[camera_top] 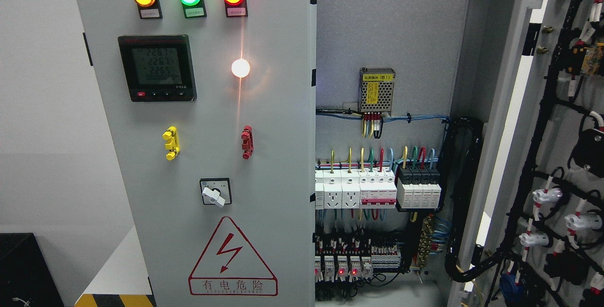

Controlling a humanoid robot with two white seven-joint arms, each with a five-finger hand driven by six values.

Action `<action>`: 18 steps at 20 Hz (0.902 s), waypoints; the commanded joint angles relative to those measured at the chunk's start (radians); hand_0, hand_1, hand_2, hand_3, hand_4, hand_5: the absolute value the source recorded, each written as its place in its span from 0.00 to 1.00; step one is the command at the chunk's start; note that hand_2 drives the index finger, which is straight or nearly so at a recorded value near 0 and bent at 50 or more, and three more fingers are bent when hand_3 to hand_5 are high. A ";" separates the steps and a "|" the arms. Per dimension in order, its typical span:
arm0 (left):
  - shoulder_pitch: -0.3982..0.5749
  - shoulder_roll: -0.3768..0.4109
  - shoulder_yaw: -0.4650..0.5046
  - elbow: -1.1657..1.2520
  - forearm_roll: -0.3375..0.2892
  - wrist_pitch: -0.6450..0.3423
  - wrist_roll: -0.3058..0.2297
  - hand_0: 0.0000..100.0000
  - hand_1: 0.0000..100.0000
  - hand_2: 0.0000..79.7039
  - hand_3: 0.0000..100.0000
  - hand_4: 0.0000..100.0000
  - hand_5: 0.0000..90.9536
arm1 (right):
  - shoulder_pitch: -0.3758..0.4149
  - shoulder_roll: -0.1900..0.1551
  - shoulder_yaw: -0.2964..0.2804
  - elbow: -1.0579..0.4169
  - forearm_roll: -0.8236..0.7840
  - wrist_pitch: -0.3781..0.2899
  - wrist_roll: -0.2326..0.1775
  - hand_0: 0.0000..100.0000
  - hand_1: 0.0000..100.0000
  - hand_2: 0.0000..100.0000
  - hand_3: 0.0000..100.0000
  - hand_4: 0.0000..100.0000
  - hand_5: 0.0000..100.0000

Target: Open door with both hands

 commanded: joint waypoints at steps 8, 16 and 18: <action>0.030 -0.045 0.003 -0.013 -0.001 0.002 -0.002 0.00 0.00 0.00 0.00 0.00 0.00 | 0.018 -0.013 0.148 -0.644 -0.029 -0.029 -0.003 0.19 0.00 0.00 0.00 0.00 0.00; 0.029 -0.044 0.003 -0.013 0.001 0.001 -0.002 0.00 0.00 0.00 0.00 0.00 0.00 | -0.109 -0.050 0.178 -0.730 -0.029 -0.044 -0.003 0.19 0.00 0.00 0.00 0.00 0.00; 0.030 -0.045 0.003 -0.013 -0.001 0.001 -0.002 0.00 0.00 0.00 0.00 0.00 0.00 | -0.137 -0.050 0.178 -0.736 -0.029 -0.043 -0.003 0.19 0.00 0.00 0.00 0.00 0.00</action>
